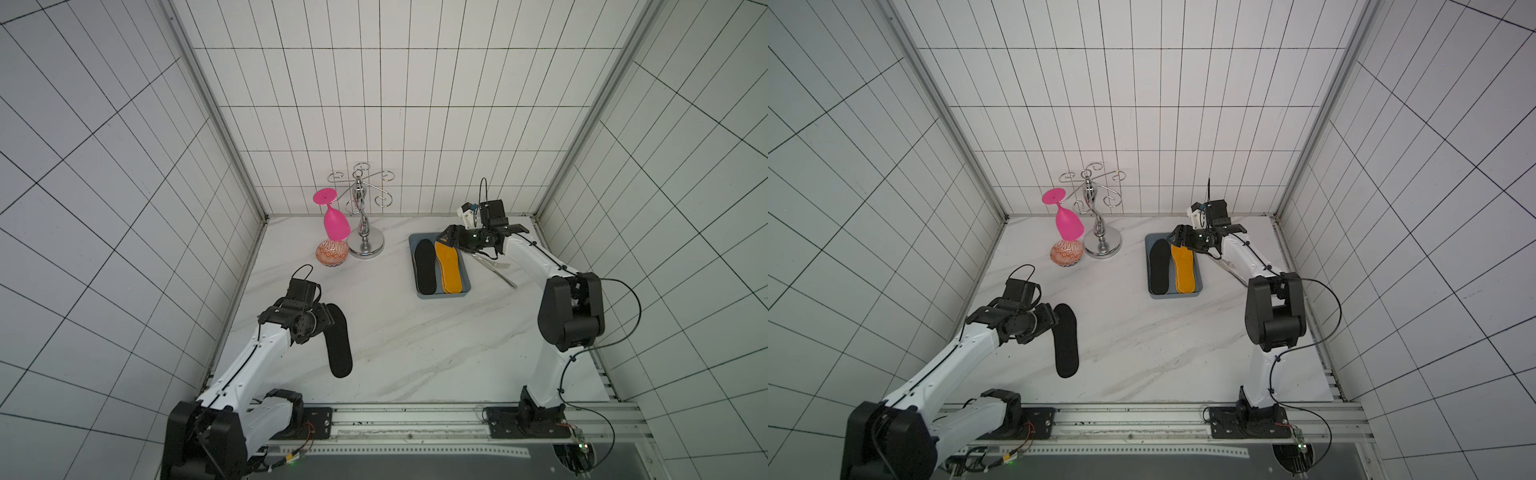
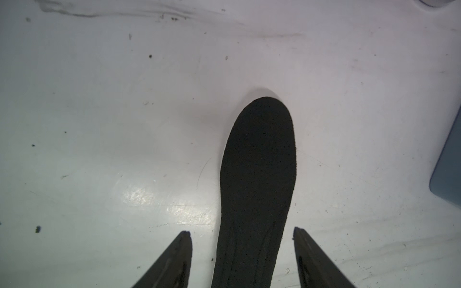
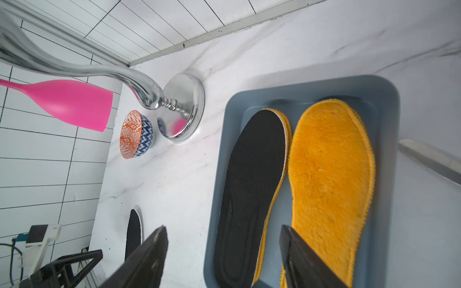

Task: Put the insoles into the storage box
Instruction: Pick up the insole from the center of the board.

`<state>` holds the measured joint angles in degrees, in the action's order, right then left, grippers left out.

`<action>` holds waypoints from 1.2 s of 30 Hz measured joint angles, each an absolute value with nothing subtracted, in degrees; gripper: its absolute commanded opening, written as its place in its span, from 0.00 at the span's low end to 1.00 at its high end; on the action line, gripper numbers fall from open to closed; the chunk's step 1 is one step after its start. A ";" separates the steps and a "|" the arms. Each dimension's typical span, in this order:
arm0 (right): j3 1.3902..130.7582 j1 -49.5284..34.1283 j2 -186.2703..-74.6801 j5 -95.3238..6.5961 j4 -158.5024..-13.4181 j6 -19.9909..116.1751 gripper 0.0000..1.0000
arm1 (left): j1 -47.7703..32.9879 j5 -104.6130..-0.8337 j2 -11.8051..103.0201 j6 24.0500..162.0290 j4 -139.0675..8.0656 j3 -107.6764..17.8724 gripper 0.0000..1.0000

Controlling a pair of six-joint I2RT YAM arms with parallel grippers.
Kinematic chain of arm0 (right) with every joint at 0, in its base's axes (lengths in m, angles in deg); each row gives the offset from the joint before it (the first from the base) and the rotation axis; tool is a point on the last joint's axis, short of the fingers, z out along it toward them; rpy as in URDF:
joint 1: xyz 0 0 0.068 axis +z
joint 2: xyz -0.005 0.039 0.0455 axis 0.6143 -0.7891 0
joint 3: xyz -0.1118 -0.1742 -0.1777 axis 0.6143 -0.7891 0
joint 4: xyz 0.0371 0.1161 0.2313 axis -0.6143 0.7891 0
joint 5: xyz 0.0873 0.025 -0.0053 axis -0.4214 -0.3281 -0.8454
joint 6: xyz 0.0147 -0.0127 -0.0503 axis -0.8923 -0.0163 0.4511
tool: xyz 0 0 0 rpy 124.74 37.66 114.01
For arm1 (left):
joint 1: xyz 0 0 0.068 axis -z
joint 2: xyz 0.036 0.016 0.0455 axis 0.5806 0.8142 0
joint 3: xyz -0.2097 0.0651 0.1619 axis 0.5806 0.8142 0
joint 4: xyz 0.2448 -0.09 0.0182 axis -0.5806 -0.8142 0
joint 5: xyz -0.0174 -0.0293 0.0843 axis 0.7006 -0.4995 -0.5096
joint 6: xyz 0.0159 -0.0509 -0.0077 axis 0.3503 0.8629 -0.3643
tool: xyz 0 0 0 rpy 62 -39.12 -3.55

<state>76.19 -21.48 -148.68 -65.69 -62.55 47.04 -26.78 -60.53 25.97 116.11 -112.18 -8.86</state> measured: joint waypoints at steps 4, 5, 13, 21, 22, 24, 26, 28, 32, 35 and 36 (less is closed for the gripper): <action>70.92 -20.56 -143.26 -64.57 -62.79 47.06 0.76 | -27.04 -59.52 30.80 117.23 -109.54 -6.98 0.54; 69.42 -20.21 -141.77 -64.29 -62.88 47.11 0.76 | -27.04 -59.35 31.59 117.38 -109.01 -6.45 0.52; 58.58 -17.98 -132.79 -61.66 -63.25 48.31 0.77 | -27.04 -56.46 35.37 118.71 -103.83 -5.29 0.31; 56.41 -17.91 -132.15 -61.42 -63.45 48.35 0.76 | -24.75 -54.54 39.91 118.28 -98.30 -6.23 0.24; 56.41 -17.89 -132.15 -61.42 -63.58 48.35 0.76 | -24.22 -54.45 40.42 118.25 -97.76 -6.52 0.22; 56.41 -17.89 -132.15 -61.42 -63.97 48.35 0.77 | -23.41 -54.19 41.38 118.15 -96.64 -6.87 0.17; 56.41 -17.87 -132.15 -61.42 -64.08 48.35 0.77 | -22.82 -54.14 42.21 117.73 -96.07 -7.26 0.09; 56.41 -17.70 -132.15 -61.45 -64.17 48.35 0.76 | -22.34 -54.34 42.97 117.14 -96.21 -7.81 0.07; 56.41 -17.61 -132.15 -61.47 -64.19 48.33 0.76 | -20.81 -56.09 43.67 115.33 -97.80 -9.18 0.00; 56.41 -17.61 -132.11 -61.47 -64.17 48.33 0.76 | -20.11 -57.09 43.65 113.91 -99.40 -9.99 0.00; 56.41 -17.61 -132.07 -61.47 -64.17 48.33 0.76 | -19.94 -57.23 43.52 113.51 -100.29 -10.23 0.00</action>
